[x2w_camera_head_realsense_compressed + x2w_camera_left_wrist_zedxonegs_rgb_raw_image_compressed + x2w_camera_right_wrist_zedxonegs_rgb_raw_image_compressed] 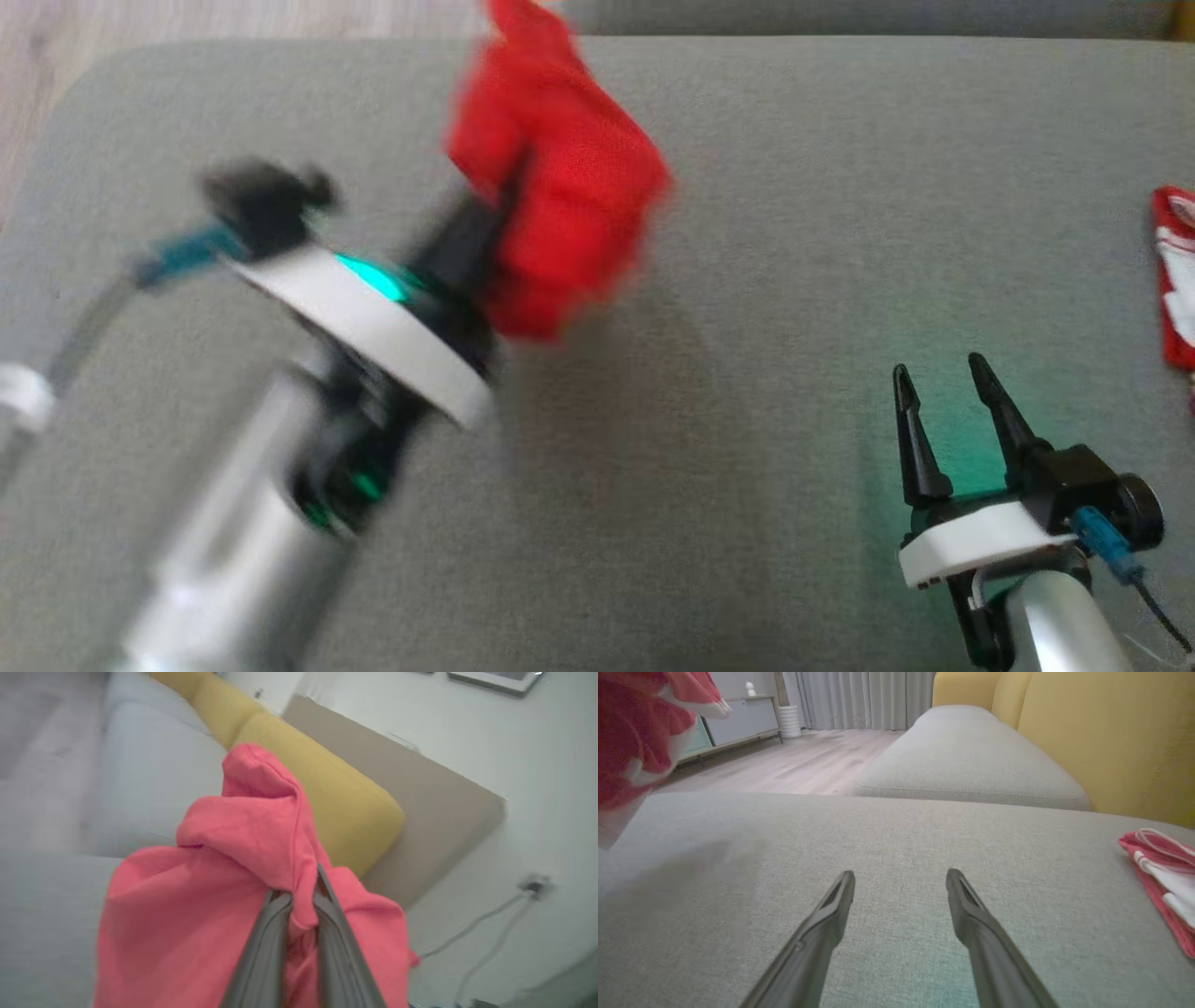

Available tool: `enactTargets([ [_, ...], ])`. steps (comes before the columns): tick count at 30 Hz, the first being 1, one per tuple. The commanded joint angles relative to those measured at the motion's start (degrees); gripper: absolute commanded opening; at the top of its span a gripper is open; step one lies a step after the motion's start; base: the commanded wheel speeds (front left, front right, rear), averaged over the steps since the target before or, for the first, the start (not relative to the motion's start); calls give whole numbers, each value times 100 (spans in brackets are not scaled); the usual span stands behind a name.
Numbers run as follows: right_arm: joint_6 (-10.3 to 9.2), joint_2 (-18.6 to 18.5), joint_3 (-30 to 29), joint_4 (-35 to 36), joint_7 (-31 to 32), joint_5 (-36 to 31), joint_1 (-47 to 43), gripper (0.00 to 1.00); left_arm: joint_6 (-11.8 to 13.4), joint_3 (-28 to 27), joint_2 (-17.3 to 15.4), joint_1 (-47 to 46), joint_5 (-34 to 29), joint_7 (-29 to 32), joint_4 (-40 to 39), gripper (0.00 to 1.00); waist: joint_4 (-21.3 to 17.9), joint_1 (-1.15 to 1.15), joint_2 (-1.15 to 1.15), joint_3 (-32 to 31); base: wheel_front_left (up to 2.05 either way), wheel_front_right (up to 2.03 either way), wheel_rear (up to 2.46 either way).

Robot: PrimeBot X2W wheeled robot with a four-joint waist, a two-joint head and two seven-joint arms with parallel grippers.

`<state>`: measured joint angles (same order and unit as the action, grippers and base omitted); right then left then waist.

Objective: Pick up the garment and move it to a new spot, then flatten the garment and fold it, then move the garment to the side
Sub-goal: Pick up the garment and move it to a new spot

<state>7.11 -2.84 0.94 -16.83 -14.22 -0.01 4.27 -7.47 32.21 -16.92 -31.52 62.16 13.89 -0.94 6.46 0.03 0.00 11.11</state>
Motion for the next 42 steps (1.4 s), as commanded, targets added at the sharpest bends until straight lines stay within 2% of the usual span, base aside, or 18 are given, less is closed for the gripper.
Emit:
enactTargets([
  [1, 37, -5, 138, 137, -73, 78, 78, 100, 56, 10, 13, 84, 128, 130, -468, 0, -196, -3, 0, -102, 0, 0, 0],
  [5, 37, -5, 163, 188, -75, 226, 48, 100, 212, 637, 409, 900, 628, 397, -1089, 0, -486, -3, 0, -140, 0, 0, 0],
  [8, 37, -5, 199, 212, -76, 294, 25, 100, 348, 922, 637, 1314, 995, 531, -1073, 0, -736, -3, 0, -108, 0, 0, 0],
  [10, 37, -5, 219, 221, -76, 314, 30, 100, 406, 920, 694, 1392, 1128, 551, -981, 0, -821, -3, 0, -85, 0, 0, 0],
  [13, 37, -4, 281, 245, -77, 390, 56, 100, 611, 697, 751, 1409, 1370, 528, -450, 0, -1066, -3, 0, -41, 0, 0, 0],
  [16, 37, -4, 313, 237, -77, 447, 66, 100, 729, 453, 631, 1169, 1212, 390, 294, 0, -1298, -3, 0, -14, 0, 0, 0],
  [19, 37, -4, 361, 221, -77, 483, 56, 100, 744, 321, 441, 819, 762, 91, 1070, 0, -1477, -3, 0, 1, 0, 0, 0],
  [22, 37, -4, 390, 208, -77, 507, 28, 100, 747, 74, 447, 496, 604, -290, 1783, 0, -1596, -3, 0, -1, 0, 0, 0],
  [26, 37, -4, 388, 182, -77, 498, -26, 100, 711, 51, 393, 74, 140, -773, 2546, 0, -1662, -3, 0, -15, 0, 0, 0],
  [27, 37, -4, 386, 179, -77, 499, -37, 100, 724, 60, 397, 6, 42, -884, 2702, 40, -1667, -3, 0, -20, 0, 0, 0],
  [28, 37, -4, 378, 175, -77, 499, -51, 100, 716, 107, 390, -49, -79, -979, 2836, 97, -1665, -3, 0, -32, 0, 0, 0],
  [29, 37, -4, 364, 174, -77, 500, -69, 100, 709, 155, 394, -80, -175, -1055, 2955, 100, -1657, -3, 0, -45, 0, 0, 0],
  [31, 37, -4, 330, 169, -77, 499, -91, 100, 732, 239, 392, -124, -371, -1229, 3152, 100, -1623, -3, 0, -56, 0, 0, 0],
  [36, 37, -4, 272, 159, -77, 484, -115, 100, 1054, 559, 257, -211, -1338, -2234, 3404, 100, -1473, -3, 0, -141, 0, 0, 0],
  [39, 37, -4, 208, 181, -77, 447, -159, 100, 1214, 611, 214, -73, -1669, -2674, 3326, 100, -1358, -3, 0, -244, 0, 0, 0],
  [42, 37, -4, 115, 239, -77, 393, -228, 100, 1371, 537, 130, 205, -1983, -2853, 3033, 100, -1240, -3, 0, -365, 0, 0, 0],
])
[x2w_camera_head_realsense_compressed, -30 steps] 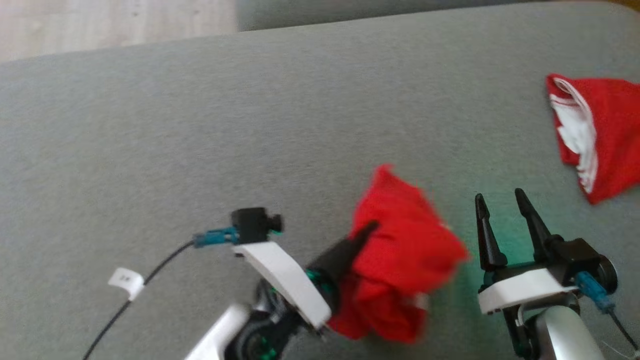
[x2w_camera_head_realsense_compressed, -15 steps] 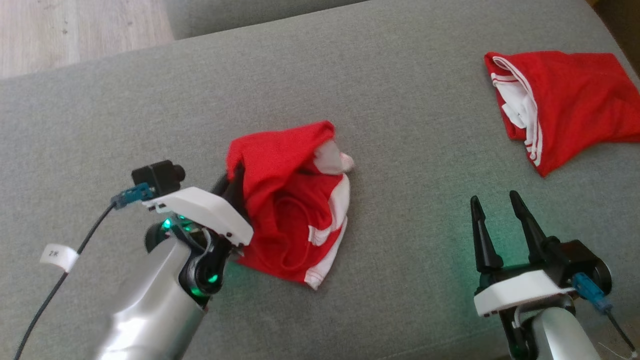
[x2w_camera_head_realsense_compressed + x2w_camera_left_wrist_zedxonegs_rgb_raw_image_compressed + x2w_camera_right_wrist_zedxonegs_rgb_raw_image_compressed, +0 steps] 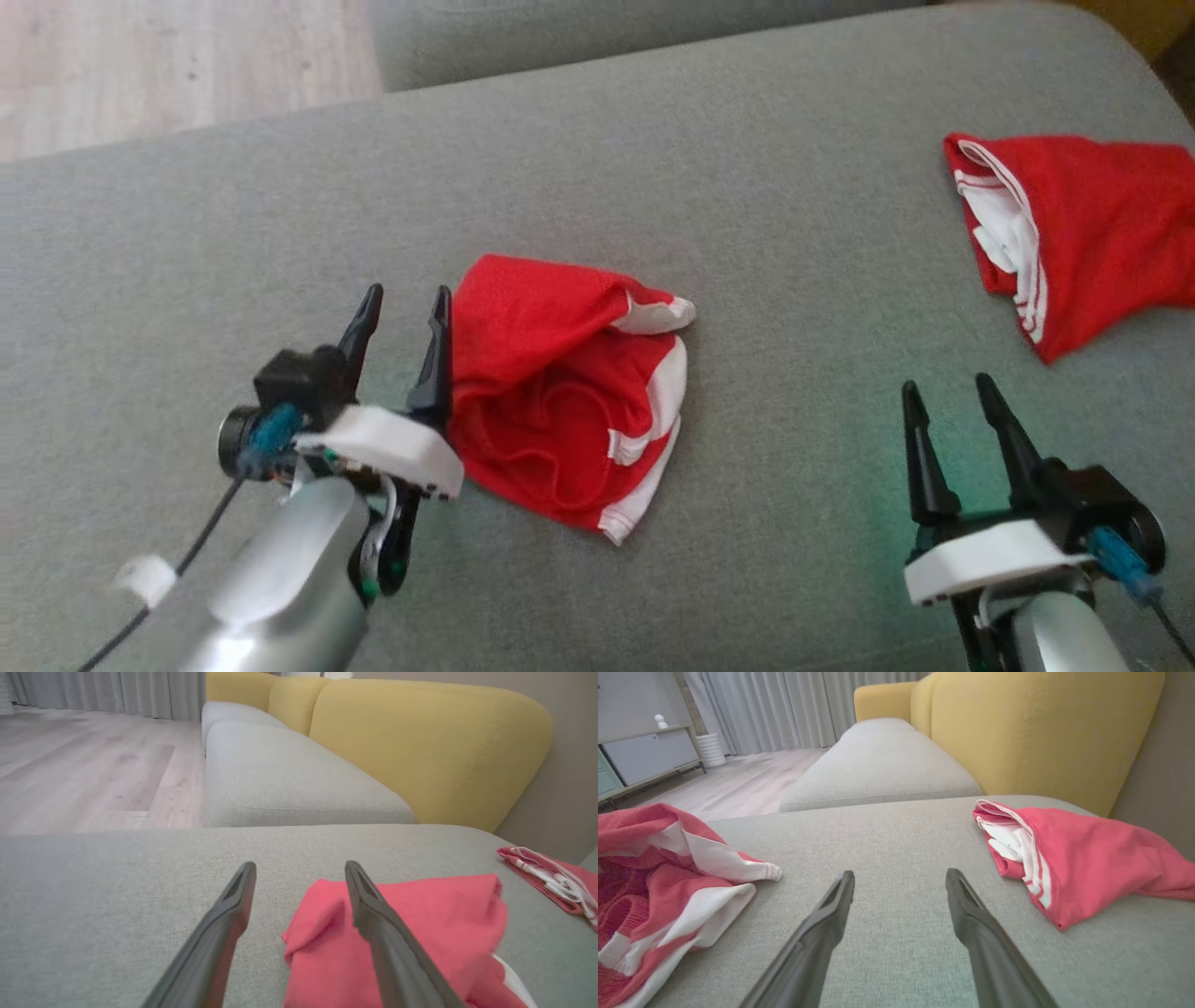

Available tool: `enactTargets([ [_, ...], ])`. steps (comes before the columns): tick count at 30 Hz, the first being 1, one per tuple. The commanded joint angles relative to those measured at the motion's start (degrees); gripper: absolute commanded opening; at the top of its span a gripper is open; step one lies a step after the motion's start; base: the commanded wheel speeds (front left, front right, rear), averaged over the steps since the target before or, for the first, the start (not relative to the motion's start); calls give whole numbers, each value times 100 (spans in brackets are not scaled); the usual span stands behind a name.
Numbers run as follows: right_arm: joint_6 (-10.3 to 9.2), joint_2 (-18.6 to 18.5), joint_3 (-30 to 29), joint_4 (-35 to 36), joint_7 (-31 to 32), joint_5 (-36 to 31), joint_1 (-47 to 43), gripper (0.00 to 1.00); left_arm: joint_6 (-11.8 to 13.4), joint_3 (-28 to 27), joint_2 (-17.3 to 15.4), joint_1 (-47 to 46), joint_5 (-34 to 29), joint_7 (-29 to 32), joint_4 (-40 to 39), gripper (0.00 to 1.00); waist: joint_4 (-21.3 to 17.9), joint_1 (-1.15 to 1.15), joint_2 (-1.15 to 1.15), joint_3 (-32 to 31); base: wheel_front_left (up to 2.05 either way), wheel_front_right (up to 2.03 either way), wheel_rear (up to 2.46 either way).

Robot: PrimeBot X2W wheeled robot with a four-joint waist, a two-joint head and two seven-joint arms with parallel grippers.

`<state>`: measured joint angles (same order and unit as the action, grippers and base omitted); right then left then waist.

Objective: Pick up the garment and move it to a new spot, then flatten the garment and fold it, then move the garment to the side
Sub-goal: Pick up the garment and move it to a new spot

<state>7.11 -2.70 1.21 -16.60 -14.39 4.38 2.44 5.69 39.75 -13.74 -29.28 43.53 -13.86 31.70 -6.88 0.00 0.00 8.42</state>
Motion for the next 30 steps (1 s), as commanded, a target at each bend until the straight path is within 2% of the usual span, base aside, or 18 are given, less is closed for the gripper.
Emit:
enactTargets([
  [1, 37, -18, 52, 241, -61, -59, -71, 100, 141, -309, -217, 110, -217, -99, -376, 100, 128, 0, 0, -133, 0, 0, 0],
  [4, 37, -18, -81, 316, -61, -104, -173, 100, 362, -728, -280, 597, -760, -110, -1156, 100, 252, 0, 0, -265, 0, 0, 0],
  [8, 37, -18, -212, 352, -61, -156, -303, 100, 515, -1218, -251, 1534, -1435, -112, -2051, 100, 371, 0, 0, -422, 0, 0, 0],
  [13, 37, -18, -309, 371, -61, -184, -410, 100, 585, -1681, -185, 2353, -1994, -113, -2554, 100, 475, 0, 0, -533, 0, 0, 0],
  [21, 37, -18, -356, 239, -61, -306, -649, 100, 205, -2408, 100, 3407, -2510, -113, -2568, 100, 637, 0, 0, -793, 0, 0, 0],
  [30, 37, -18, -243, 75, -61, -330, -740, 100, -260, -3062, 452, 3775, -2950, -113, -2378, 100, 785, 0, 0, -888, 0, 0, 0],
])
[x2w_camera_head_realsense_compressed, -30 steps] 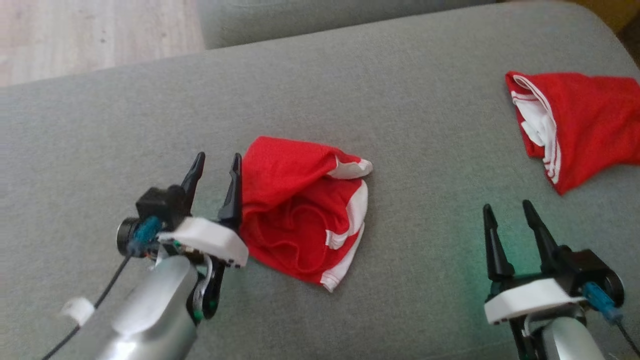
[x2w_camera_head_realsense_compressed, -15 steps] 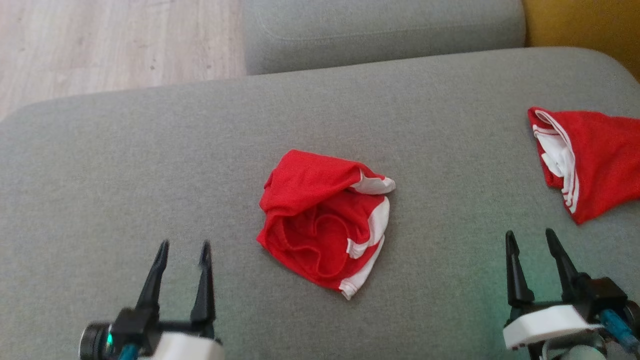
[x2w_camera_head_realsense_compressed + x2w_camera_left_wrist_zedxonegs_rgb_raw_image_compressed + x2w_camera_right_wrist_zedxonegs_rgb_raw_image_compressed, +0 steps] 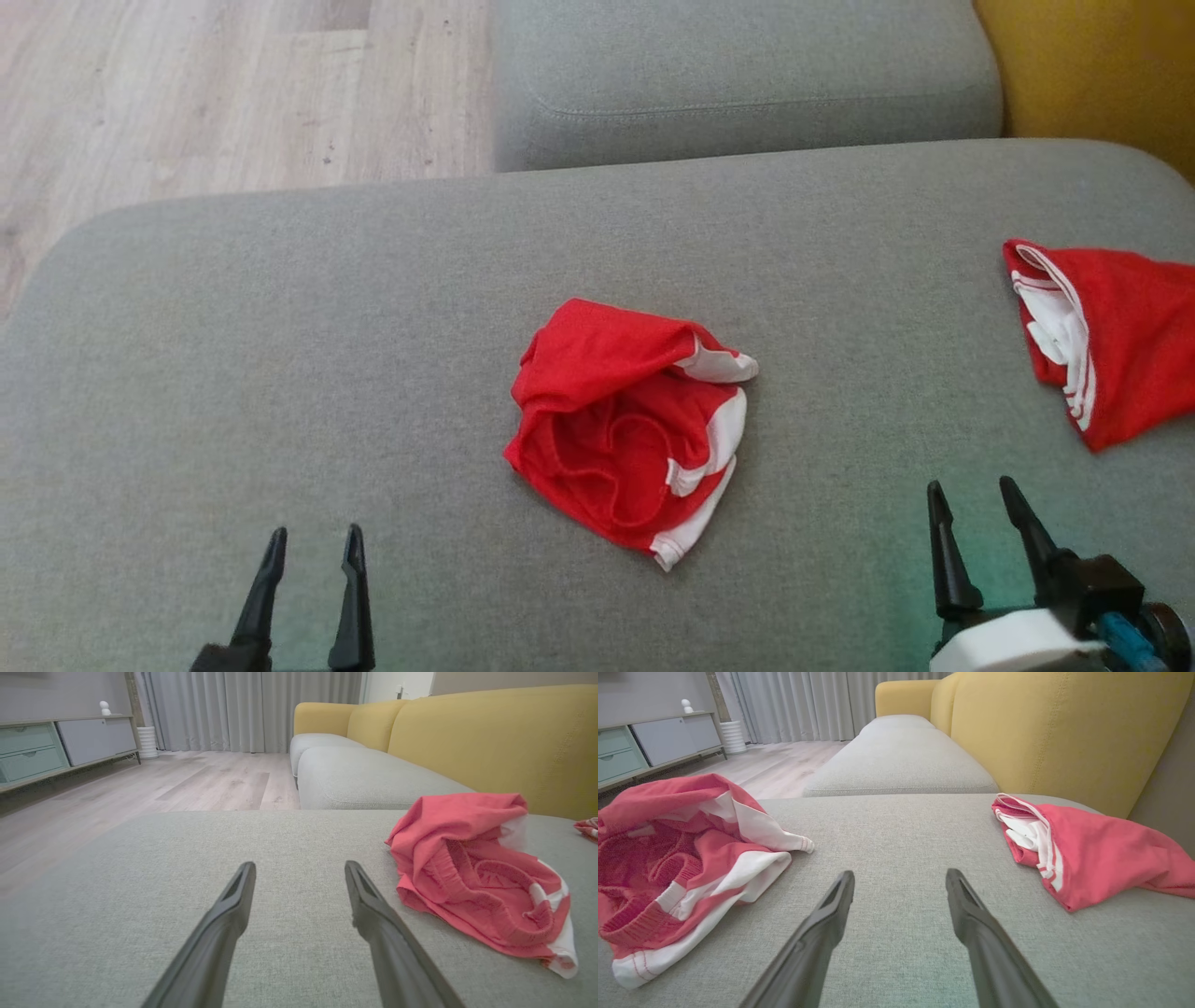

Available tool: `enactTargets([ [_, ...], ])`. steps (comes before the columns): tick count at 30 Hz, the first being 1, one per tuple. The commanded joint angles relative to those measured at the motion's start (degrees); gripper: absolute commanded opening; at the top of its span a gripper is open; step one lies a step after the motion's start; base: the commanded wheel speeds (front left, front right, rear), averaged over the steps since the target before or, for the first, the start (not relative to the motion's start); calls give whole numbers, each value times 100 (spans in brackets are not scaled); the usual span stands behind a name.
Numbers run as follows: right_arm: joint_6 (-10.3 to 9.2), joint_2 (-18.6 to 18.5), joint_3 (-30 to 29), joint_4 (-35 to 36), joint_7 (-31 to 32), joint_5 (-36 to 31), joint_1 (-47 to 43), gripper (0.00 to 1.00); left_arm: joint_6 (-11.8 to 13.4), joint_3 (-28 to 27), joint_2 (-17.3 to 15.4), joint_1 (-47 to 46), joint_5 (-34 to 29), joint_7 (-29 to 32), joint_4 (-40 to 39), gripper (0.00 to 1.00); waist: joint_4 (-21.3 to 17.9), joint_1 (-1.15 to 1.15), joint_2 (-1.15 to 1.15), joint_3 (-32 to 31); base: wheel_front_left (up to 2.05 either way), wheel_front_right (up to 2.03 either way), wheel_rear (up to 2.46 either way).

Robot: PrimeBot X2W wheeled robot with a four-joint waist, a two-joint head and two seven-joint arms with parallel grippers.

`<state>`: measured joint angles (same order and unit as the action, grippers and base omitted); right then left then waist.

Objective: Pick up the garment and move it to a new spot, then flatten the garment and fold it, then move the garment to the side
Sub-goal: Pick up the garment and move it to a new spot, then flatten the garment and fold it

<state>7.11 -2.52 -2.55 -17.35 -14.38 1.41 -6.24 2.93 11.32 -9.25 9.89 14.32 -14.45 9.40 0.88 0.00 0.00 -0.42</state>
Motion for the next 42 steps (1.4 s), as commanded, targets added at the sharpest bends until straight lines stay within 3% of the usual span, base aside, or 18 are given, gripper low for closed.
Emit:
enactTargets([
  [1, 37, -36, 148, 139, -62, -24, 129, 100, -30, -272, 39, -127, -69, -54, -123, 100, 27, 0, 0, -6, 0, 0, 0],
  [15, 37, -36, 285, 59, -62, 9, 221, 100, -513, -629, 432, -189, -500, -54, -63, 100, 143, 0, 0, -8, 0, 0, 0],
  [21, 37, -36, 341, 74, -62, -38, 287, 100, -778, 102, 553, -529, -617, -41, -572, 100, -66, 0, 0, -6, 0, 0, 0],
  [30, 37, -36, 491, 168, -62, -39, 528, 100, -960, 1576, 624, -1345, -521, 863, -694, 100, -459, 0, 0, 313, 0, 0, 0],
  [36, 37, -36, 706, 245, -62, 99, 759, 100, -873, 2160, 634, -2025, -169, 1453, 95, 100, -875, 0, 0, 611, 0, 0, 0],
  [42, 37, -36, 773, 258, -62, 193, 787, 100, -449, 2196, 636, -2416, 12, 1698, 986, 100, -1189, 0, 0, 734, 0, 0, 0],
])
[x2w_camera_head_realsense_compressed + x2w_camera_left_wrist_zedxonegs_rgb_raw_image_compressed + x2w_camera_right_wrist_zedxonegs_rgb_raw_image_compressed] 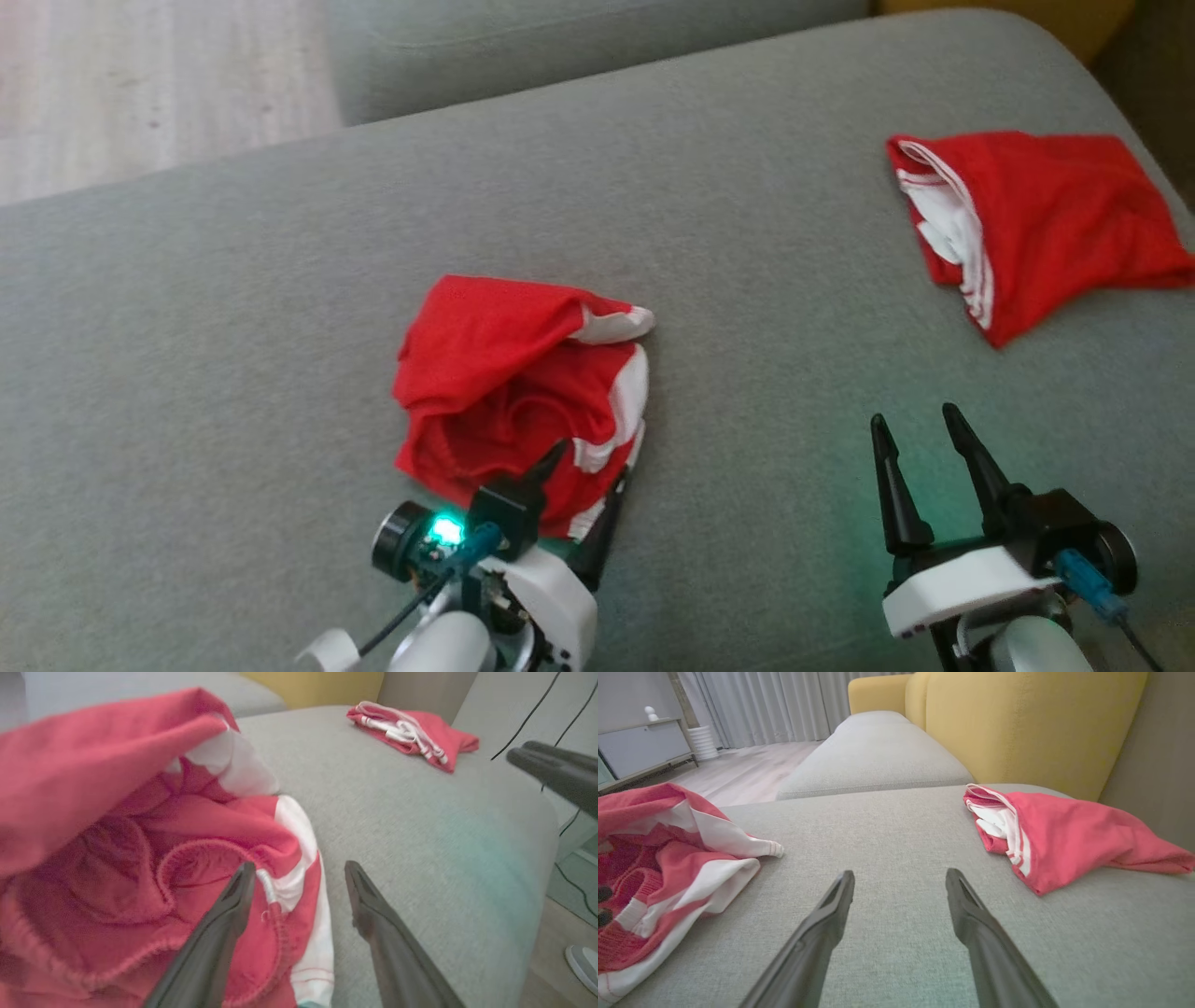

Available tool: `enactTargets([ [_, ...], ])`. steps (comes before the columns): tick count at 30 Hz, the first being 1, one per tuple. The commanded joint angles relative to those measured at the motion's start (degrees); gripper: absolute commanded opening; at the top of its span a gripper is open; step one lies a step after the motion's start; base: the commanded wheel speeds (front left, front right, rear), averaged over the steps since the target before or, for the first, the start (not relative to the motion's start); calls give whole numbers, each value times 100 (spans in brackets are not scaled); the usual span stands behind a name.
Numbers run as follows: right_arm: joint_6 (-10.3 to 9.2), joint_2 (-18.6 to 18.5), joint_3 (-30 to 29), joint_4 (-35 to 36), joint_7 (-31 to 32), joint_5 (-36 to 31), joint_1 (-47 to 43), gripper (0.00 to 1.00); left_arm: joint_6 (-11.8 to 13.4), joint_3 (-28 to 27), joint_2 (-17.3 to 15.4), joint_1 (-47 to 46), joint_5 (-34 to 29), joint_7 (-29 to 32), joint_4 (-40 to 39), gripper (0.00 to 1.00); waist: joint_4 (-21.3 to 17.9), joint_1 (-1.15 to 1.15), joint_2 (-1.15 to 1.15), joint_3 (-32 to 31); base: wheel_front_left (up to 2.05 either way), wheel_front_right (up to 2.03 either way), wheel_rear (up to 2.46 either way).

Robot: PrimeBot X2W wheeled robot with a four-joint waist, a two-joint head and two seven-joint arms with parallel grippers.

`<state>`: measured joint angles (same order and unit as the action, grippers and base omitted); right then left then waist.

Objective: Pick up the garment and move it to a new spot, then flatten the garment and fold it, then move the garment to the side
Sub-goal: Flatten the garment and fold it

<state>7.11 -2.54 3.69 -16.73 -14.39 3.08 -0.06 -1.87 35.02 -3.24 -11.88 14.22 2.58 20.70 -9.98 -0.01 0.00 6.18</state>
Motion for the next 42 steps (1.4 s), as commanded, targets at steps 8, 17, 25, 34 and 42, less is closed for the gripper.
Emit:
enactTargets([
  [8, 37, -33, 140, 219, -61, 64, 194, 100, 264, -272, 33, -470, 124, 62, 503, 100, -262, 1, 0, 150, 0, 0, 0],
  [17, 37, -33, 200, 194, -61, 102, 254, 100, 135, -234, 35, -783, 548, 61, 872, 0, -396, 1, 0, 176, 0, 0, 0],
  [25, 37, -33, 202, 142, -61, 147, 286, 100, -190, -644, -26, -1675, 1285, 117, 357, 0, -569, 1, 0, 118, 0, 0, 0],
  [34, 37, -33, 342, 68, -61, 256, 328, 100, -434, -1012, -528, -3023, 1556, 474, 130, 0, -901, 1, 0, -4, 0, 0, 0],
  [42, 37, -33, 303, 45, -61, 290, 235, 100, -535, -1154, -740, -3848, 1819, 9, 308, 0, -1133, 1, 0, -82, 0, 0, 0],
])
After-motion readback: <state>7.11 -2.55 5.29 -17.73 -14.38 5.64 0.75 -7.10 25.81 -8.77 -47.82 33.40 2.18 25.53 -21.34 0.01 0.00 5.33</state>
